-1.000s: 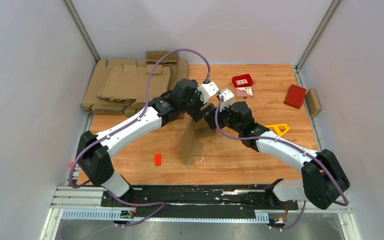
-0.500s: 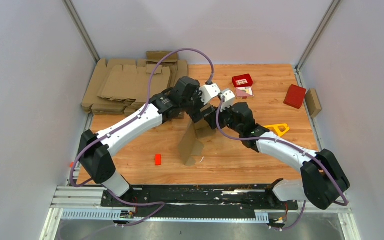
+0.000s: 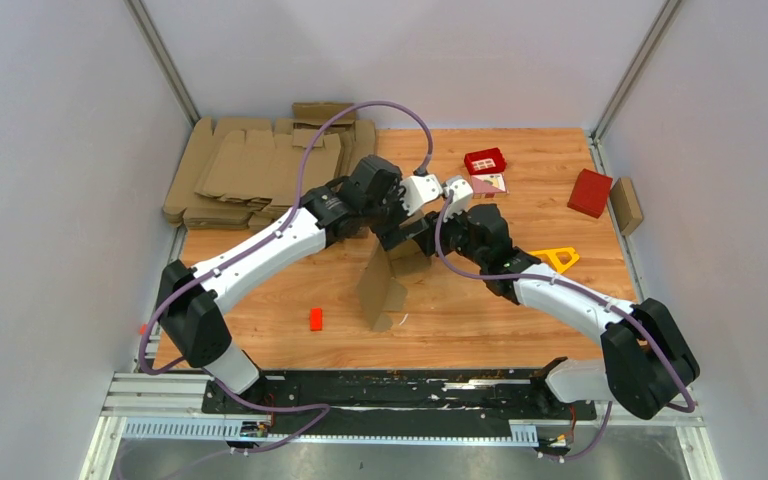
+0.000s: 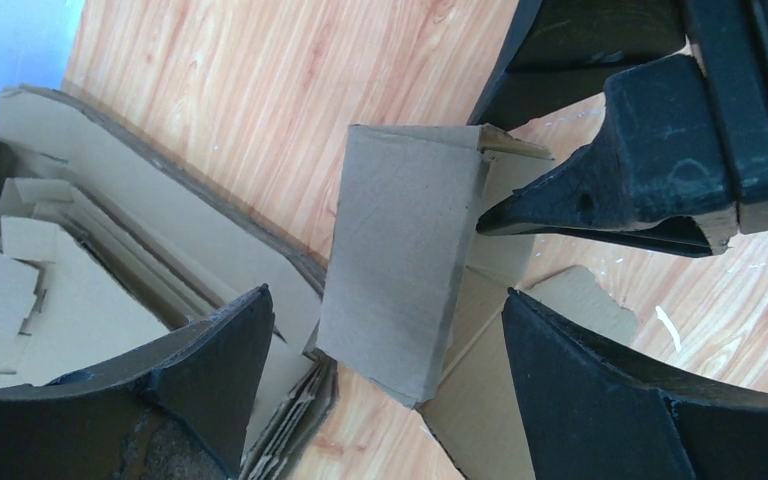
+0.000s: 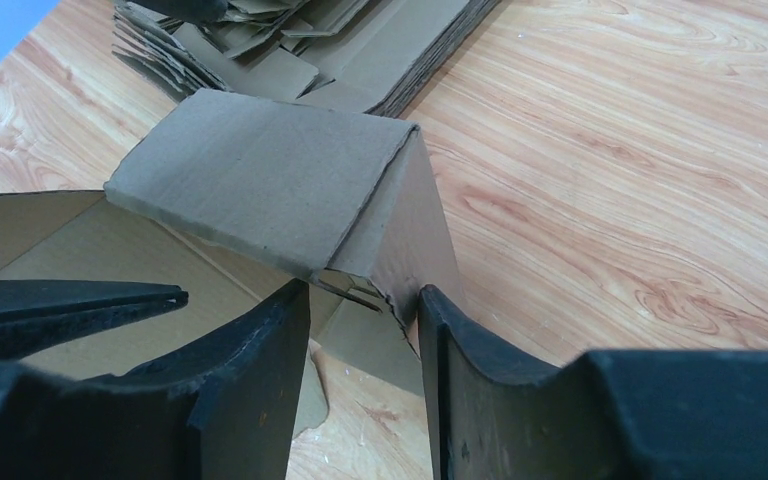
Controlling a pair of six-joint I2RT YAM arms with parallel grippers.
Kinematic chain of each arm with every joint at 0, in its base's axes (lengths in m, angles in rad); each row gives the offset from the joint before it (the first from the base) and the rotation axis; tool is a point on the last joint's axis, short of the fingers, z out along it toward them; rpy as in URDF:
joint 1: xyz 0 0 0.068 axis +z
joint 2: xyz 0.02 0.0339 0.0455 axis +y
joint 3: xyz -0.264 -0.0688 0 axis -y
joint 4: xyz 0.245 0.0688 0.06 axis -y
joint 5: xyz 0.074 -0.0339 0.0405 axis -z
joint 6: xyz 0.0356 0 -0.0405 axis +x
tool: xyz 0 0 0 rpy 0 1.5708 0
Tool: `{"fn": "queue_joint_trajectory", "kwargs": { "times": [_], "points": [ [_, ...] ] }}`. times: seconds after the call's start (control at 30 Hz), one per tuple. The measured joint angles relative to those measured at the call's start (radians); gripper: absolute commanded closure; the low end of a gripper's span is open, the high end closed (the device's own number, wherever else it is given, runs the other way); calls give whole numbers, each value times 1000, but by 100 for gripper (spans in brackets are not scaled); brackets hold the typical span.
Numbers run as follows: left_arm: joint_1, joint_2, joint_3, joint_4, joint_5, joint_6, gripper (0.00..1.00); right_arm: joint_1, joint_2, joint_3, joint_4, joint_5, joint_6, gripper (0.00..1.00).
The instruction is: Fold the paper box
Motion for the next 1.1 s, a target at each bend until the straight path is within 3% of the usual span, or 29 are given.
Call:
{"fn": "queue_joint_trajectory", "kwargs": {
  "times": [0.33,0.73,1.0,1.1],
  "points": [
    [-45,39,0,6,-149,39,14,-7,0,0,0,-8,14,57],
    [-90,88,0,33,-361,87,83,-27,-1,-28,6,13,53,53],
    [-124,100,0,43,-441,93,94,-32,-45,-75,6,27,69,44],
    [-130,101,0,49,-451,92,97,-32,-80,-94,6,31,74,29]
  ]
}}
